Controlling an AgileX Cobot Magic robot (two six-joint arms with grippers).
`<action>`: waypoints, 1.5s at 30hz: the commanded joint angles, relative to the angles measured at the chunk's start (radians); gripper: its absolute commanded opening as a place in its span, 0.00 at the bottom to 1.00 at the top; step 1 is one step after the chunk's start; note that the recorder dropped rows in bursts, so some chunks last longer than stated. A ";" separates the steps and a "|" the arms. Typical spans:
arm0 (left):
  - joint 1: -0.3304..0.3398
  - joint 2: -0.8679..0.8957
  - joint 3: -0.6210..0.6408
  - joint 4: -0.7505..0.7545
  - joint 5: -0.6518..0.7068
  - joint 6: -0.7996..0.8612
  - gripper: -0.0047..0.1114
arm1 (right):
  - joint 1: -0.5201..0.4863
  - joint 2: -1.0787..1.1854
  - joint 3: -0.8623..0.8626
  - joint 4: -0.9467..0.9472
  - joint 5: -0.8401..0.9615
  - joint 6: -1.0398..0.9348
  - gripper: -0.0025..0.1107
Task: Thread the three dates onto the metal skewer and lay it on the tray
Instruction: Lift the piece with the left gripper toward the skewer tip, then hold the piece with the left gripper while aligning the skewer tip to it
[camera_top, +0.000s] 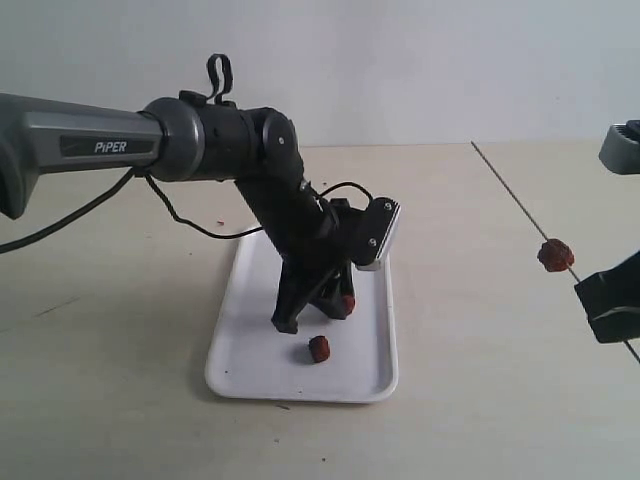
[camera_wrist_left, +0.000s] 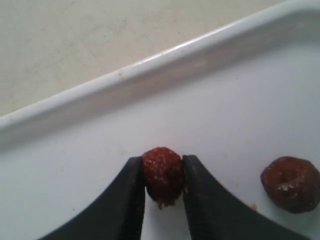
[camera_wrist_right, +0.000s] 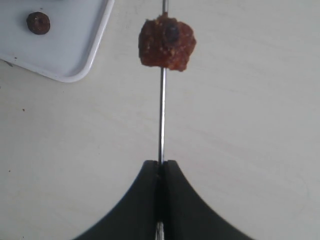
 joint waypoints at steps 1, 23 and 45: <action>-0.003 -0.038 0.002 0.034 -0.028 -0.006 0.27 | -0.005 -0.009 0.002 0.015 -0.014 0.002 0.02; 0.014 -0.234 0.002 0.074 0.058 0.386 0.27 | -0.003 -0.009 0.002 0.193 0.238 -0.374 0.02; 0.039 -0.317 0.002 0.046 0.250 0.448 0.27 | 0.067 0.083 0.002 0.189 0.279 -0.428 0.02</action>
